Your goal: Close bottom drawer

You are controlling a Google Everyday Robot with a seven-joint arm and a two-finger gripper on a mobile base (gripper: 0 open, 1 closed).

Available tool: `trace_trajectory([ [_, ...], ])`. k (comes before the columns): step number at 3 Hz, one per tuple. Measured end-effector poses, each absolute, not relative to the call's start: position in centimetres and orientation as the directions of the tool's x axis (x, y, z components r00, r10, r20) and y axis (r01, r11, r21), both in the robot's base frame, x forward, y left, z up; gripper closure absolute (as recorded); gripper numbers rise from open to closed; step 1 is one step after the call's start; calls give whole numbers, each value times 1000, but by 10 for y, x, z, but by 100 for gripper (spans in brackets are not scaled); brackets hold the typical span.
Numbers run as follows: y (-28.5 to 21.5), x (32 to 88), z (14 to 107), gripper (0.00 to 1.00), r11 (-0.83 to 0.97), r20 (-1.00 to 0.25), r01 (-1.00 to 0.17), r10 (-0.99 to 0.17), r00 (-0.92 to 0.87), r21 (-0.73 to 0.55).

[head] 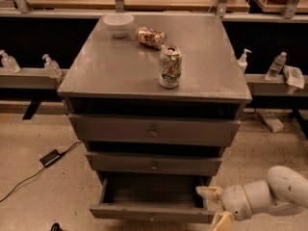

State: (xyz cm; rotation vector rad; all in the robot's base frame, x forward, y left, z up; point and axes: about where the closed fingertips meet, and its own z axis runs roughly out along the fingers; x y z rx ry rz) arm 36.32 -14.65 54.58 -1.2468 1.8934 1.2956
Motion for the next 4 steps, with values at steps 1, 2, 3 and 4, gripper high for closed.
trace_trajectory([
  [1,-115,361,470,0,135,-804,-856,-296,-516,500],
  [2,-86,374,412,0,170,-771,-825,-296,-564,539],
  [3,-59,378,349,0,126,-704,-742,-248,-666,658],
  [4,-59,378,349,0,126,-704,-742,-248,-666,658],
])
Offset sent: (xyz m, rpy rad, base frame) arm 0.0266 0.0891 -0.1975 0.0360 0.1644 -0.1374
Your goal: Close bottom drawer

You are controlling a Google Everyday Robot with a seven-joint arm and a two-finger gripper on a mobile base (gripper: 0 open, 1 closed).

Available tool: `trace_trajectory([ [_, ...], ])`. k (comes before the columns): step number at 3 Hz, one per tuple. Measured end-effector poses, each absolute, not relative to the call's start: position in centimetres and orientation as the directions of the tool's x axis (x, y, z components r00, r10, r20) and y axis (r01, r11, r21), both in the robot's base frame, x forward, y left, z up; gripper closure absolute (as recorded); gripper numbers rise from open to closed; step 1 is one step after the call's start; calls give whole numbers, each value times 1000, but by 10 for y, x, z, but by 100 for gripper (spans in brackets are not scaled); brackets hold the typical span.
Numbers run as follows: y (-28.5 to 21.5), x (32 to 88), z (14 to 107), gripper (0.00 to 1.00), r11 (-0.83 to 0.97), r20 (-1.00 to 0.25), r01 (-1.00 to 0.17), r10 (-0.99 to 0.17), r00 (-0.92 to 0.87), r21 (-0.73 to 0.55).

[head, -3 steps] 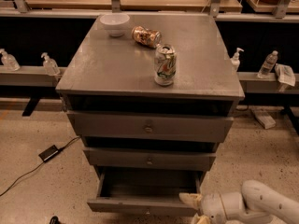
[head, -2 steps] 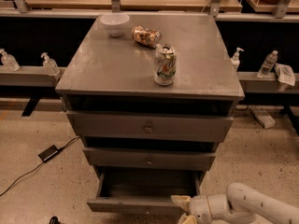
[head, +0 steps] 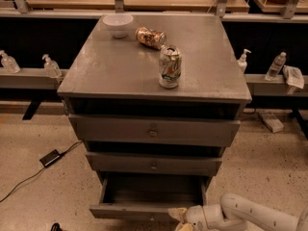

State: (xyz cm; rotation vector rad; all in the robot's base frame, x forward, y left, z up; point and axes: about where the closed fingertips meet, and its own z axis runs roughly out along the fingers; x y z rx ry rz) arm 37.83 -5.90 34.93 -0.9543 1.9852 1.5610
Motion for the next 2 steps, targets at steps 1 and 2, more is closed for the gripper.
trace_trajectory([
  [1,-66,395,318,17,181,-746,-780,-225,-626,600],
  [2,-81,417,268,48,245,-810,-853,-275,-518,462],
])
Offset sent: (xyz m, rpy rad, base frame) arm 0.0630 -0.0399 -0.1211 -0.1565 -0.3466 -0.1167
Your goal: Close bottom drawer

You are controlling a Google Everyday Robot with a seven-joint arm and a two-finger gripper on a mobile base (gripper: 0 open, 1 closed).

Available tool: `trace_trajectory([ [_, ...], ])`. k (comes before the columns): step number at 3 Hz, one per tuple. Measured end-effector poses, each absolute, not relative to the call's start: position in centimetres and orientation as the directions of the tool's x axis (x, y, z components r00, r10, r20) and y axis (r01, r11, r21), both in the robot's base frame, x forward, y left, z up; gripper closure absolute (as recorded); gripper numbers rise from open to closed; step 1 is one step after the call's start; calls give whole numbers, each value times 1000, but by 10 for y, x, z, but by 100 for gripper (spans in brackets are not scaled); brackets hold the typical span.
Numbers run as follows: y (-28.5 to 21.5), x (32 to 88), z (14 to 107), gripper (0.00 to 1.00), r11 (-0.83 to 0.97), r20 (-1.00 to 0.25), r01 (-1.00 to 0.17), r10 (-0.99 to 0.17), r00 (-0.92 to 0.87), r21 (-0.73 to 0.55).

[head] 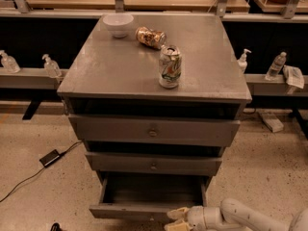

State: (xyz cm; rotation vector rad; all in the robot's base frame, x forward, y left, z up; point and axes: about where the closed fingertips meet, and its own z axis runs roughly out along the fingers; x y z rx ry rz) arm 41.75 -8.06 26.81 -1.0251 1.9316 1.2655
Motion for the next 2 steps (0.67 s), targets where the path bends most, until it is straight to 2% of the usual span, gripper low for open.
trace_trajectory([
  [1,-91,423,245,72,251,-827,-903,-372,-421,348],
  [2,-89,423,244,100,250,-829,-905,-373,-417,343],
])
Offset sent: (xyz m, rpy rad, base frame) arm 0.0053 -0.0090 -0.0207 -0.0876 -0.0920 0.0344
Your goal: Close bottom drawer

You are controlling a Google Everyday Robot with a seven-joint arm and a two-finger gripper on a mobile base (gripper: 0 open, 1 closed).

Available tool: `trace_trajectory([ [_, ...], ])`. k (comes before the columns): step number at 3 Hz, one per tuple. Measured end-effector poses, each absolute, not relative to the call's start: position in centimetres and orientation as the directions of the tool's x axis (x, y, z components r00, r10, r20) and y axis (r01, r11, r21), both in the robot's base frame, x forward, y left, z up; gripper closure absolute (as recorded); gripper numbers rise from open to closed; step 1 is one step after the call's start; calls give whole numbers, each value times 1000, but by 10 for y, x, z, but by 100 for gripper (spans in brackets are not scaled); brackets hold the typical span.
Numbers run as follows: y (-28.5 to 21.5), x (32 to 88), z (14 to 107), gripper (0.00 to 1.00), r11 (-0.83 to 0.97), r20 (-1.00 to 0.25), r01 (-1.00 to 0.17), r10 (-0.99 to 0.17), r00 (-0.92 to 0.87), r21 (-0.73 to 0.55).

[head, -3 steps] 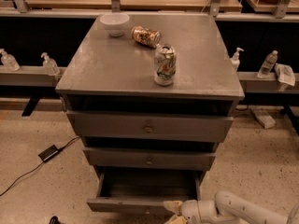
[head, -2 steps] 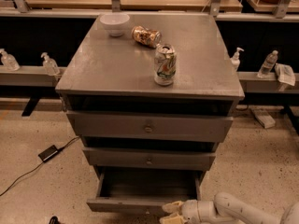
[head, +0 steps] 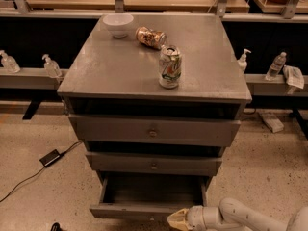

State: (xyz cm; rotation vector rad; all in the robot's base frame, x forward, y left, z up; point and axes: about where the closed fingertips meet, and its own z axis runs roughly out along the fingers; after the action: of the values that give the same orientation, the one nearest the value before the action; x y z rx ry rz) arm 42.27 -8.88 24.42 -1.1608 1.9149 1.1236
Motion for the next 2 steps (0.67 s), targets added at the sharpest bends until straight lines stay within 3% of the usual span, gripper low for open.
trace_trajectory([
  [1,-93,426,240,100,296,-857,-918,-365,-364,264],
  [2,-94,421,227,100,338,-875,-935,-417,-249,105],
])
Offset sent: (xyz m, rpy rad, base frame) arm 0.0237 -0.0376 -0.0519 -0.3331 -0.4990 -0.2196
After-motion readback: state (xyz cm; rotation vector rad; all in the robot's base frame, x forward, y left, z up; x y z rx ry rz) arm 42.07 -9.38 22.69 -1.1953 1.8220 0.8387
